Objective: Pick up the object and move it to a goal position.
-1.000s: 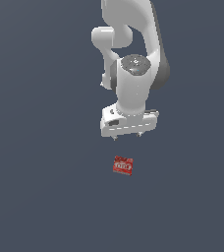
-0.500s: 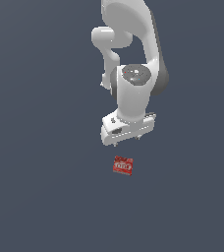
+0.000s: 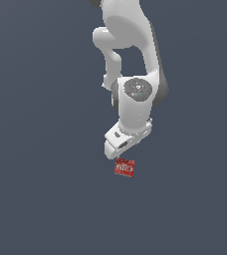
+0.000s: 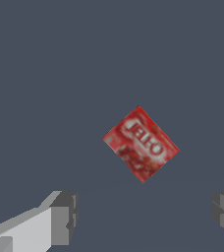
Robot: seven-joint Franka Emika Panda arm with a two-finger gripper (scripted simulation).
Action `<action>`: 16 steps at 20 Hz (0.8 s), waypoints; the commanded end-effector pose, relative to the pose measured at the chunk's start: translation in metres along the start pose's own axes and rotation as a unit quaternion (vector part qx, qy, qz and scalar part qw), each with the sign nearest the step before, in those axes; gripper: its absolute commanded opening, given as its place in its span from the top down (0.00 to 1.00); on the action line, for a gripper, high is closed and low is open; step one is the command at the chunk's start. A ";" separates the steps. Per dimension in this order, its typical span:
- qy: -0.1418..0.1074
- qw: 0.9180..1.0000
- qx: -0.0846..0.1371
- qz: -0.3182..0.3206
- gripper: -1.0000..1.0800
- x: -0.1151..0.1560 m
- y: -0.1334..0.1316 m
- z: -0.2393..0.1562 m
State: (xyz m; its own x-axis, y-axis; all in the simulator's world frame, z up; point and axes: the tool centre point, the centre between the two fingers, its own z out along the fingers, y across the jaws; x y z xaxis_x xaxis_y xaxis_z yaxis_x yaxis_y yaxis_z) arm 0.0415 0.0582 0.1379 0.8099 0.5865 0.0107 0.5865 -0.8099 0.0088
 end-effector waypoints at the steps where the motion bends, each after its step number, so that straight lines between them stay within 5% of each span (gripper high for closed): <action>1: -0.001 0.999 0.000 -0.037 0.04 0.003 0.002 0.007; 8: -0.004 0.991 0.001 -0.136 0.04 0.009 0.008 0.027; 16: -0.005 0.969 0.003 -0.245 0.04 0.015 0.015 0.049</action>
State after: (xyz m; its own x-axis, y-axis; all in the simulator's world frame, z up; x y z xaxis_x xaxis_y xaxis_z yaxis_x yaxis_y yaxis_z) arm 0.0617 0.0552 0.0930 0.4718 0.8817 -0.0031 0.8817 -0.4718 0.0055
